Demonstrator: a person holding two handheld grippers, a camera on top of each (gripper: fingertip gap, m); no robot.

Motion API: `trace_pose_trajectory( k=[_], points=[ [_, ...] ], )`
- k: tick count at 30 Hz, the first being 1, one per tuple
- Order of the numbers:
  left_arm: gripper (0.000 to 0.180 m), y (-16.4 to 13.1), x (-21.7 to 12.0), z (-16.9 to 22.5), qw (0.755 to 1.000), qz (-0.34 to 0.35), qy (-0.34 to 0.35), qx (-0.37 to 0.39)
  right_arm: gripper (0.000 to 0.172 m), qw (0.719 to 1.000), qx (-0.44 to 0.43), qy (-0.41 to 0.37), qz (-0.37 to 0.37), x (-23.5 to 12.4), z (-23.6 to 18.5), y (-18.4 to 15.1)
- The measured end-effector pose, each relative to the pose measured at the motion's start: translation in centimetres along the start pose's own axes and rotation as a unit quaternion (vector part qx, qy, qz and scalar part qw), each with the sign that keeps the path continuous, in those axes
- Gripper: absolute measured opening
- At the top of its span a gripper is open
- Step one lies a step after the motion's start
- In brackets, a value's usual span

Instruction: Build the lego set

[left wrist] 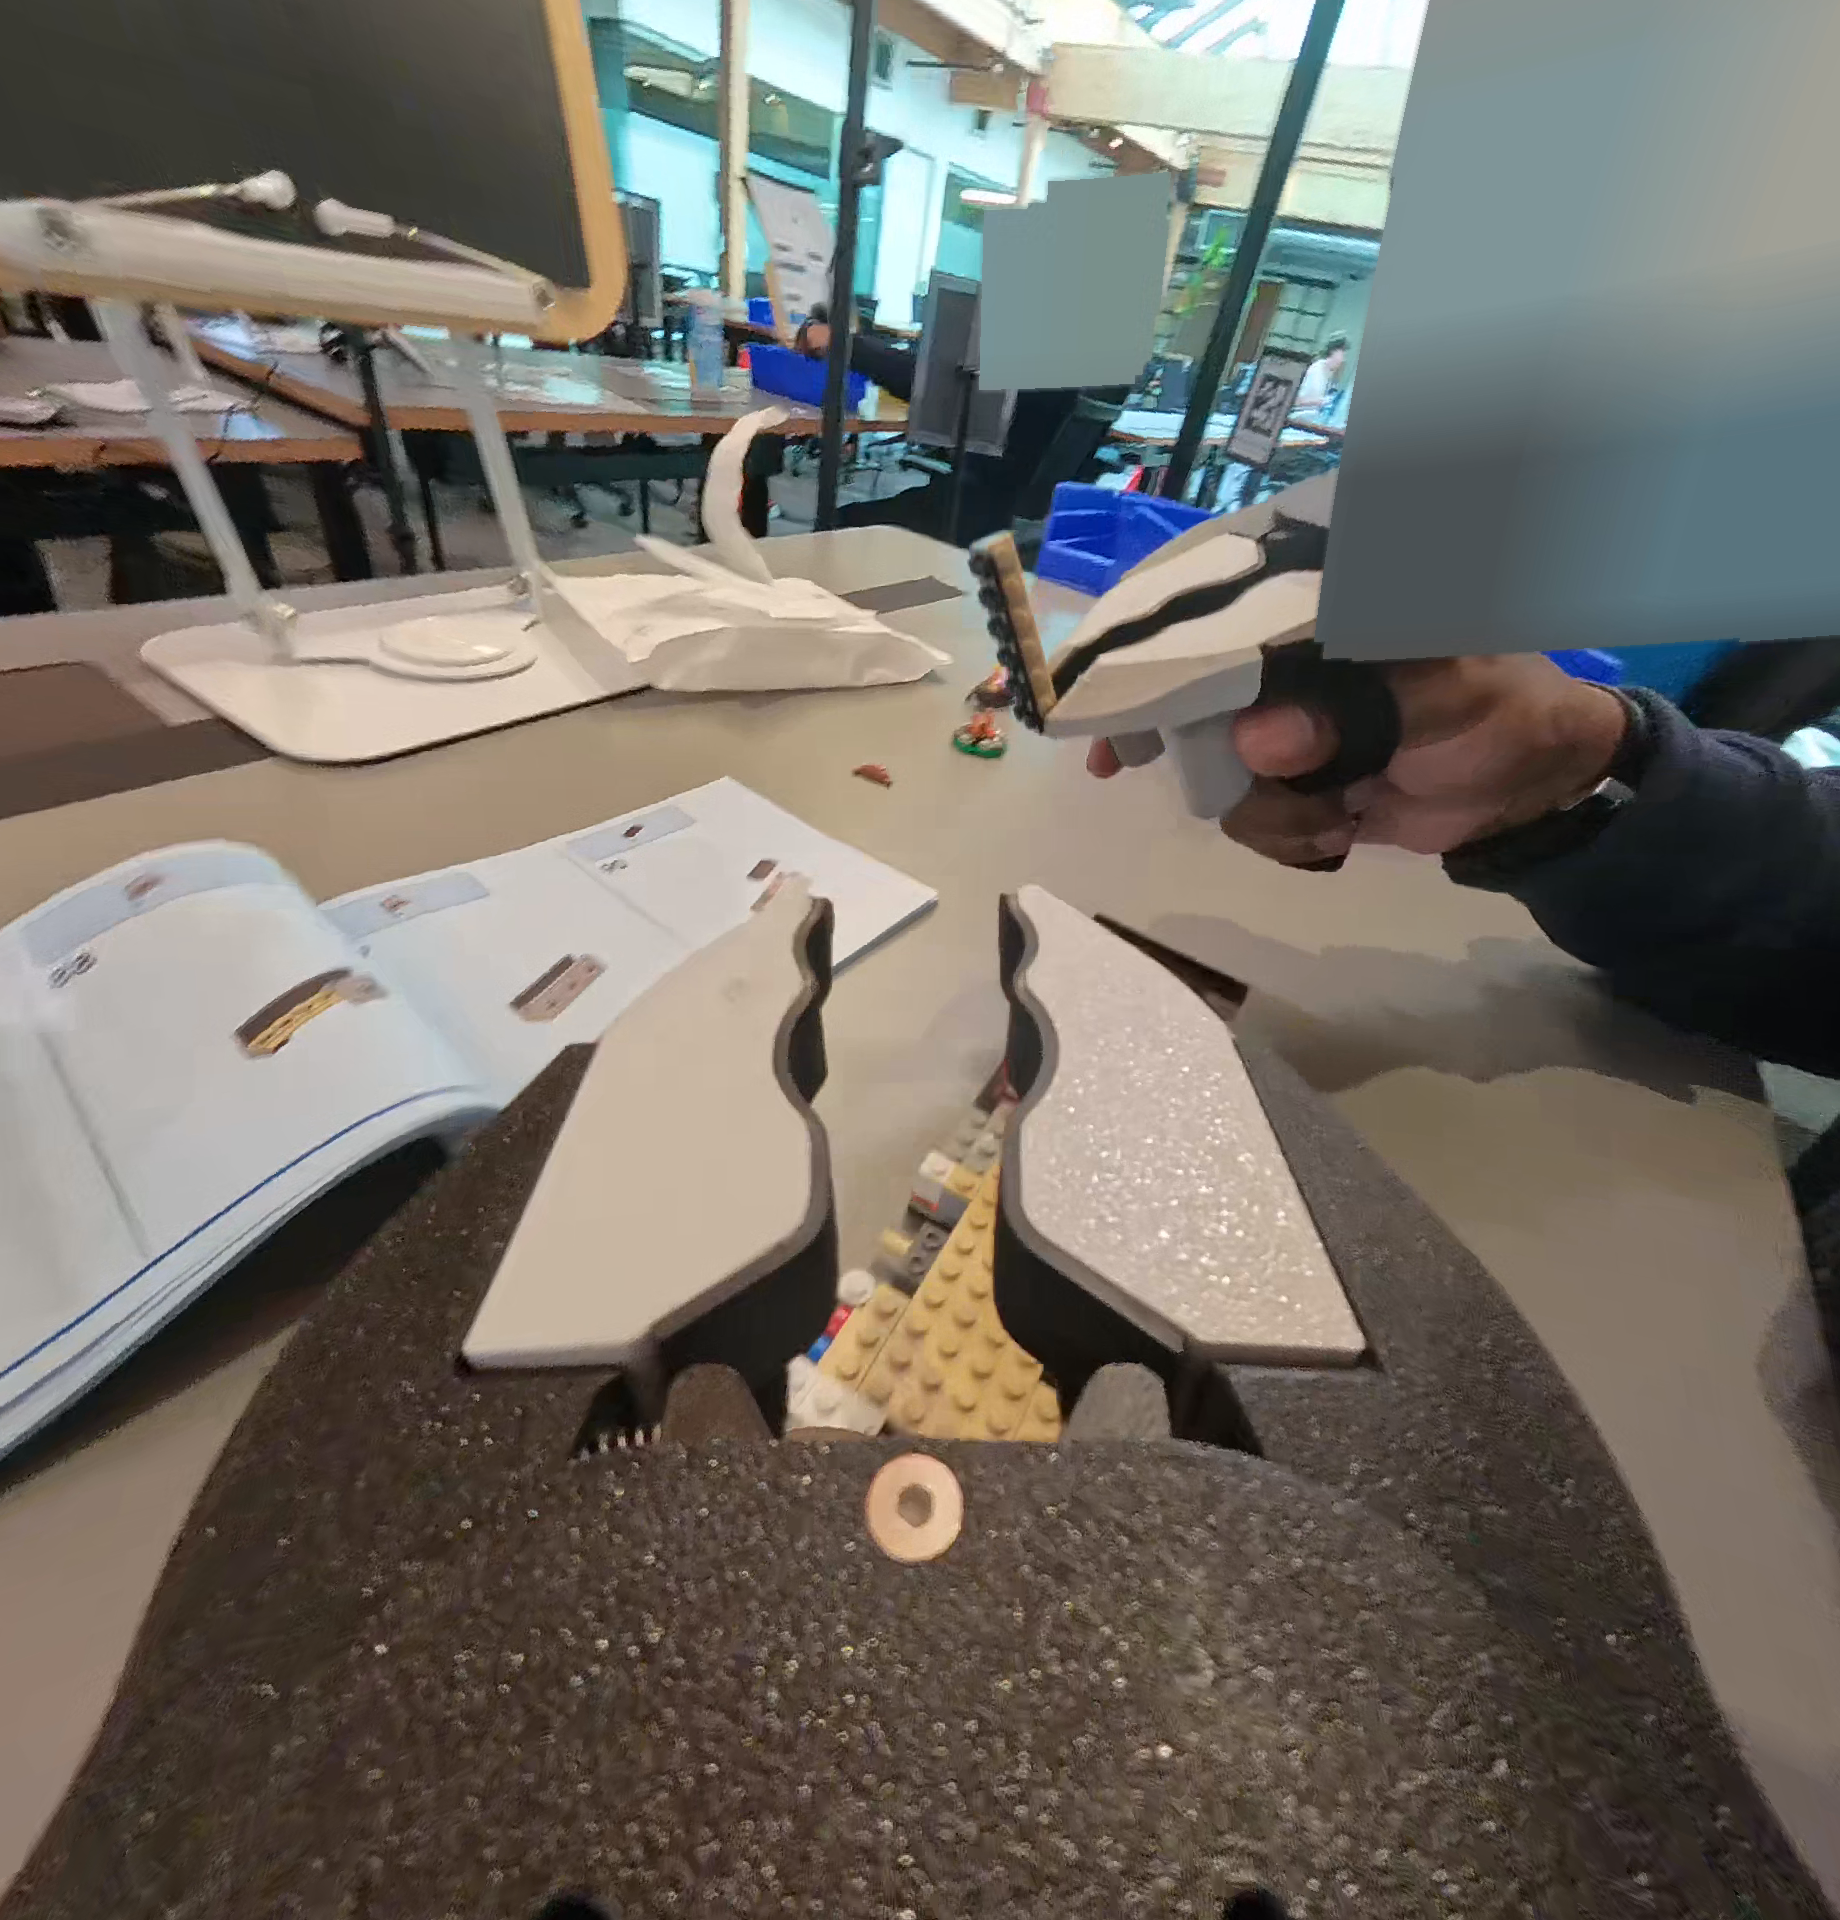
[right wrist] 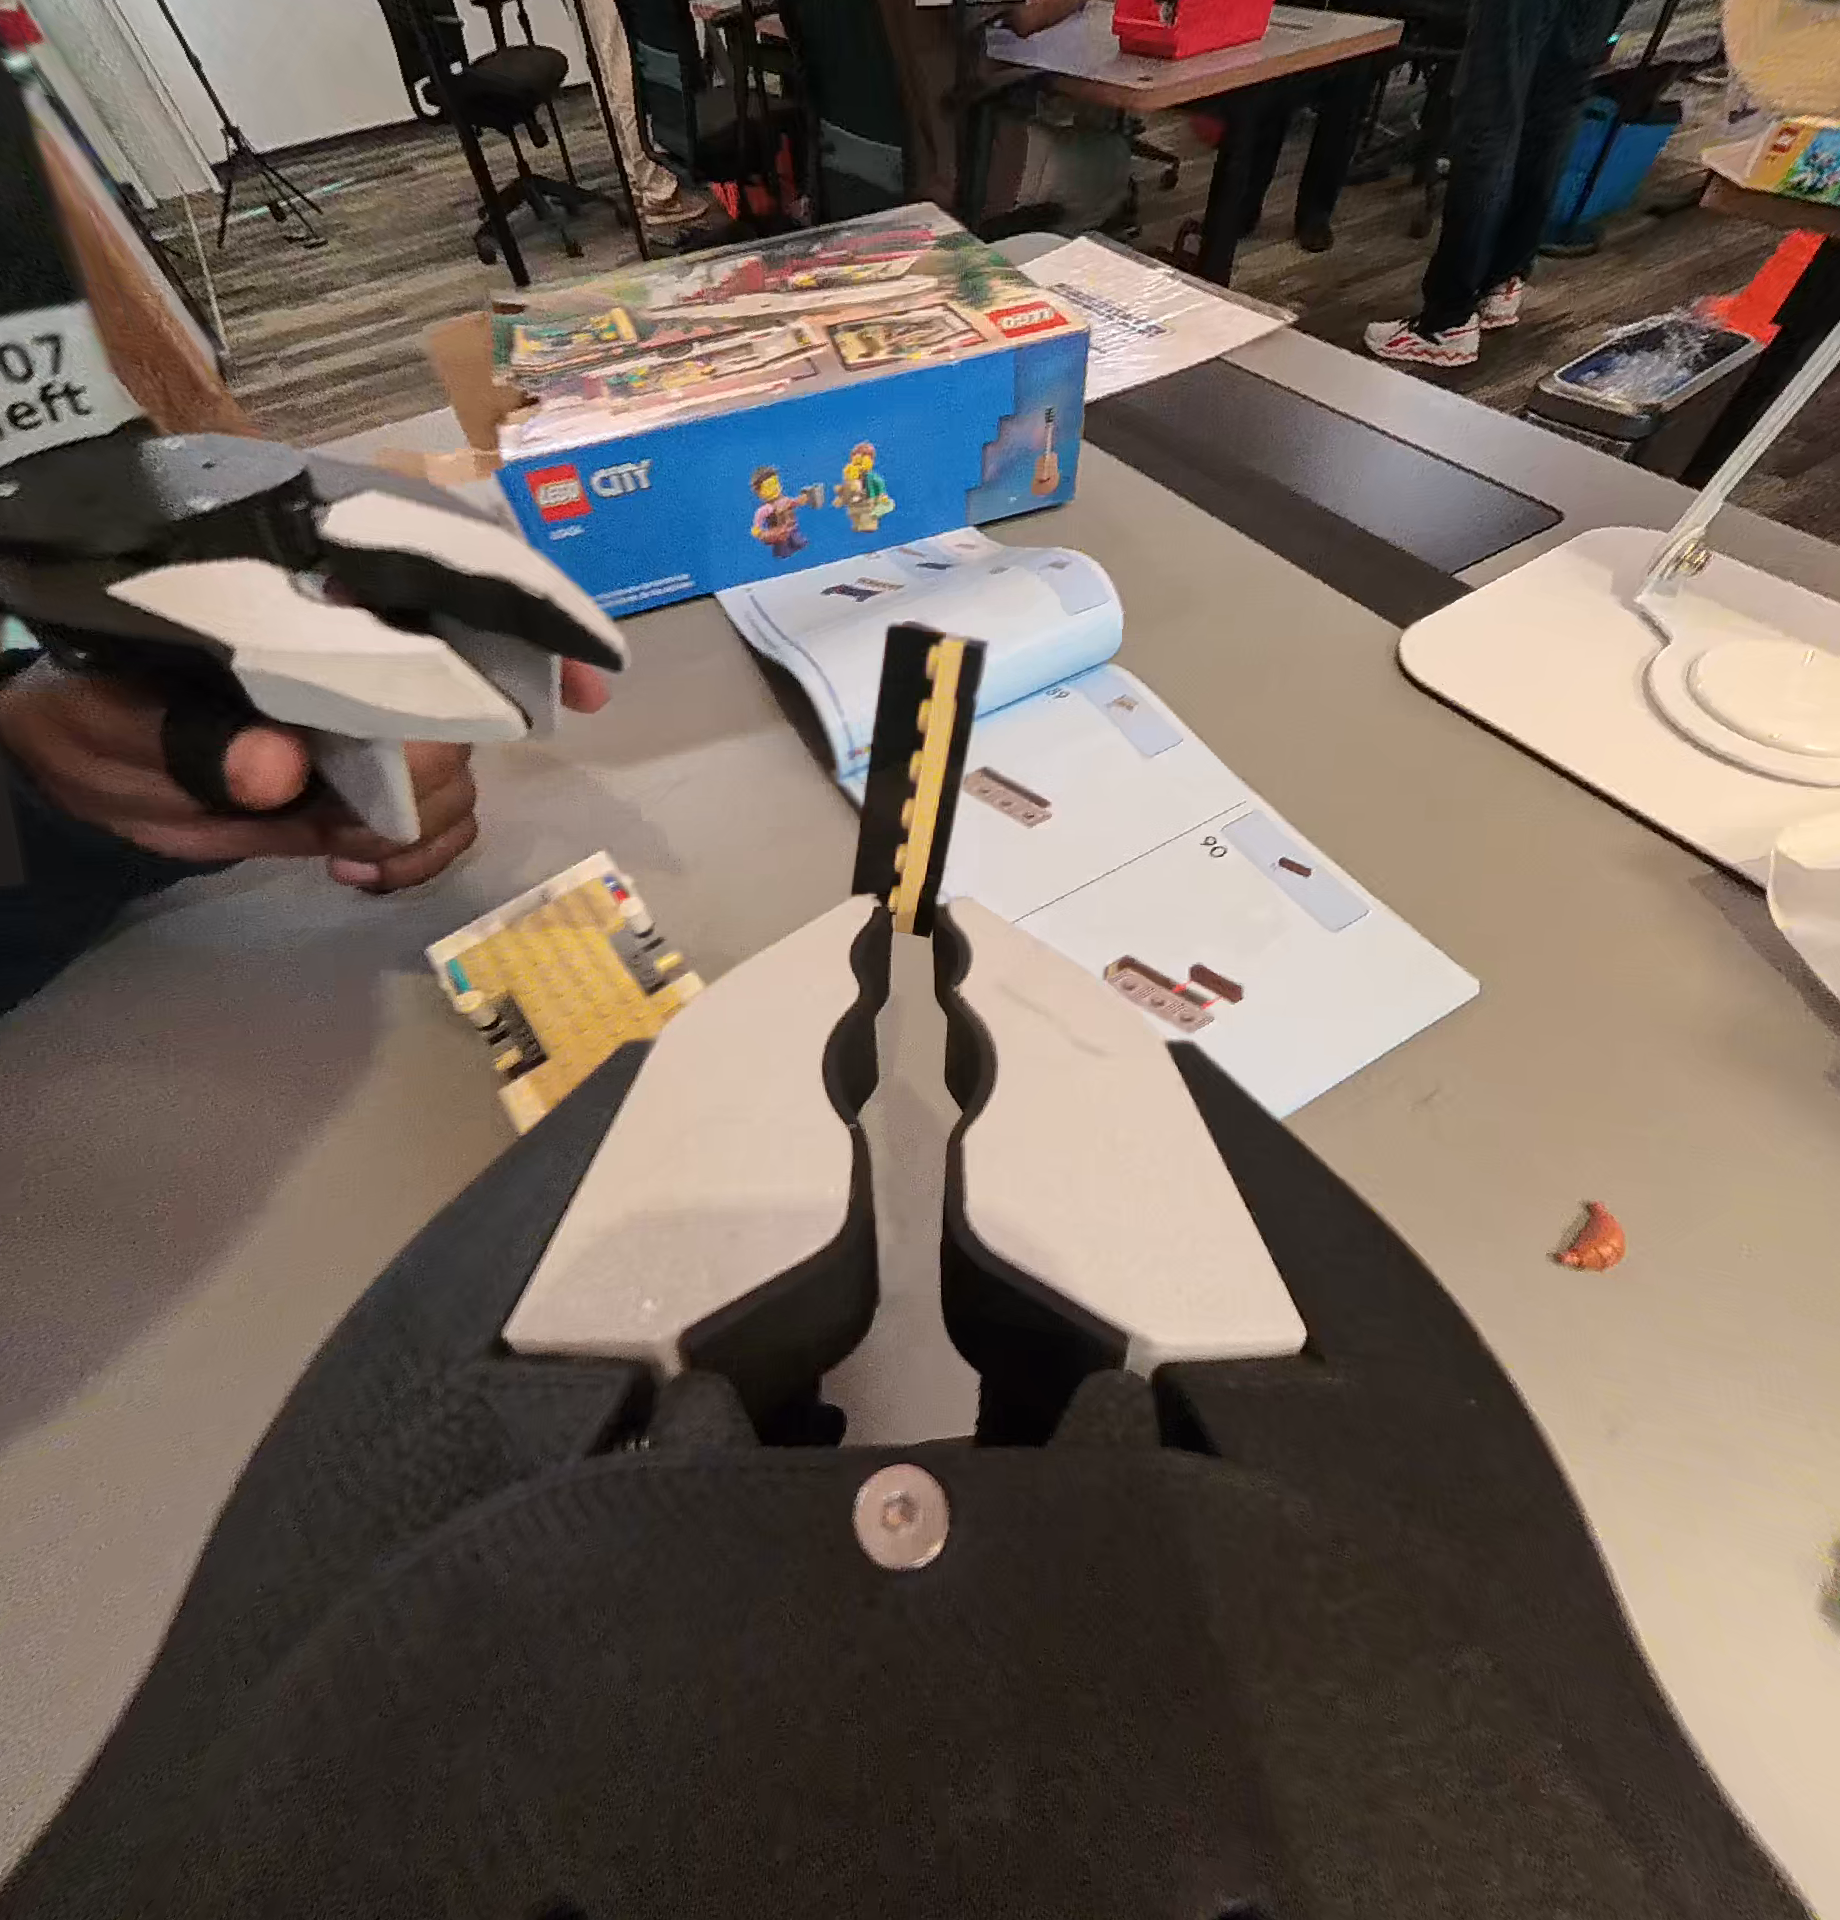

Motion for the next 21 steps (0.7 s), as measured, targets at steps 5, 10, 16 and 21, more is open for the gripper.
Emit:
trace_pose_trajectory(
  k=[5,10,16,21],
  points=[
    [0.031,-0.8,-0.4,-1.4,0.999,-0.011,0.027,-0.045,0.007,0.999,0.029,-0.012,-0.012,0.8,1.8,-2.1],
    [0.031,-1.4,-0.3,-2.0,0.996,-0.020,0.030,-0.083,0.007,0.998,0.062,-0.013,-0.028,0.9,2.7,-3.8],
    [0.031,-1.6,-0.3,-2.1,0.995,-0.029,0.034,-0.093,0.007,0.996,0.081,-0.002,-0.046,1.3,2.9,-4.8],
    [0.031,-1.7,-0.4,-2.3,0.993,-0.029,0.035,-0.105,0.007,0.995,0.090,0.002,-0.053,1.5,3.0,-5.2]
  ],
)
Point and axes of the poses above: each gripper's, where its closed fingertips meet, x out along the fingers, y out of its top, z = x × y across the jaws, the point moved 8 cm from there along -x, back along the fingers, and after that the axes turned 2 degrees about x, right-handed, at the moved point
